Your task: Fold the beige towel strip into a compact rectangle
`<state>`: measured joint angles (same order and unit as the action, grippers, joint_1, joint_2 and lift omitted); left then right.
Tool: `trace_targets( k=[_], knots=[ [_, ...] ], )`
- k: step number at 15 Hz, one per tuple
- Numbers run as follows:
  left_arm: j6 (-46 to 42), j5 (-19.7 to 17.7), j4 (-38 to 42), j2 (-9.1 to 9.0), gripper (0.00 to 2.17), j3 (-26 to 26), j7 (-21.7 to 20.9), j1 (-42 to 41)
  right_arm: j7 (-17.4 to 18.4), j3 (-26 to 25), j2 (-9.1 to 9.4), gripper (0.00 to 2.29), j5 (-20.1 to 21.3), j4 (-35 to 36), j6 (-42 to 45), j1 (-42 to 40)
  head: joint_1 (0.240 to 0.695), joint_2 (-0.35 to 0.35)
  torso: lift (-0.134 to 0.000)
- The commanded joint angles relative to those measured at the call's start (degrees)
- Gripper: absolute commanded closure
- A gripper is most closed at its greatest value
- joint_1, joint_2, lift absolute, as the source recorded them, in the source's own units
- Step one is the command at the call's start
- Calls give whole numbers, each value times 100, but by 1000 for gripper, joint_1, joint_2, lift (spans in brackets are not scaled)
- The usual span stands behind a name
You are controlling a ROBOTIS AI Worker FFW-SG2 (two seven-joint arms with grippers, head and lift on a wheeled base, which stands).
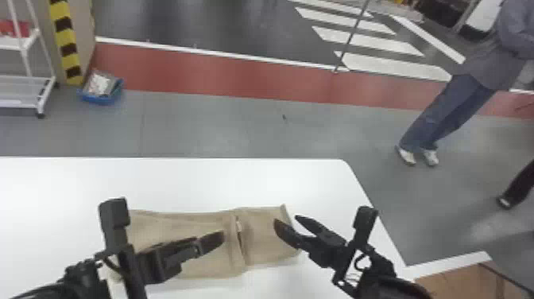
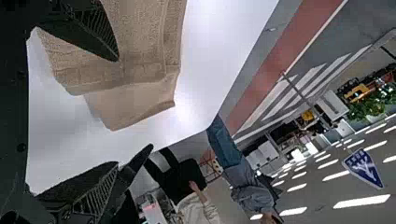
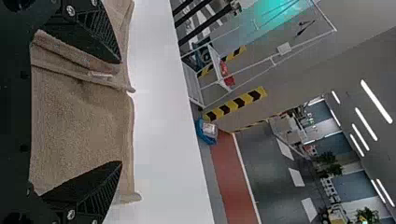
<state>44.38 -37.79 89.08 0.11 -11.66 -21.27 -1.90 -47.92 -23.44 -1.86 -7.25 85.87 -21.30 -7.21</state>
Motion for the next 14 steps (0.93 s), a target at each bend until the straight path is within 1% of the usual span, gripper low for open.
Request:
trace_targets(
  k=[1, 3, 5, 6, 7, 8, 10, 12, 14],
  knots=[
    [6, 53, 136, 60, 36, 296, -44, -109, 459, 542, 125, 198, 22, 351, -10, -273, 695, -350, 0],
    [94, 53, 259, 165, 36, 551, -202, -241, 1048, 1070, 133, 259, 5, 553, -10, -492, 695, -350, 0],
    [111, 53, 356, 262, 36, 683, -316, -364, 1742, 1562, 142, 316, 5, 712, -221, -659, 695, -302, 0],
    [111, 61, 356, 279, 36, 779, -387, -399, 2006, 1746, 142, 316, 5, 712, -292, -668, 695, -280, 0],
    [129, 53, 356, 297, 36, 823, -431, -434, 2270, 1940, 142, 316, 40, 756, -432, -659, 695, -237, 0],
    [129, 53, 356, 297, 36, 858, -492, -469, 2489, 2107, 142, 319, 119, 835, -538, -659, 695, -217, 0],
    [234, 53, 364, 297, 36, 937, -562, -522, 2718, 2203, 142, 319, 137, 949, -819, -668, 695, -186, 0],
    [234, 53, 479, 297, 36, 981, -580, -583, 2709, 2168, 142, 350, 101, 1037, -854, -721, 695, -163, 0],
    [234, 53, 479, 297, 36, 973, -571, -583, 2665, 2142, 133, 596, 84, 1081, -995, -703, 695, -159, 0]
  ],
)
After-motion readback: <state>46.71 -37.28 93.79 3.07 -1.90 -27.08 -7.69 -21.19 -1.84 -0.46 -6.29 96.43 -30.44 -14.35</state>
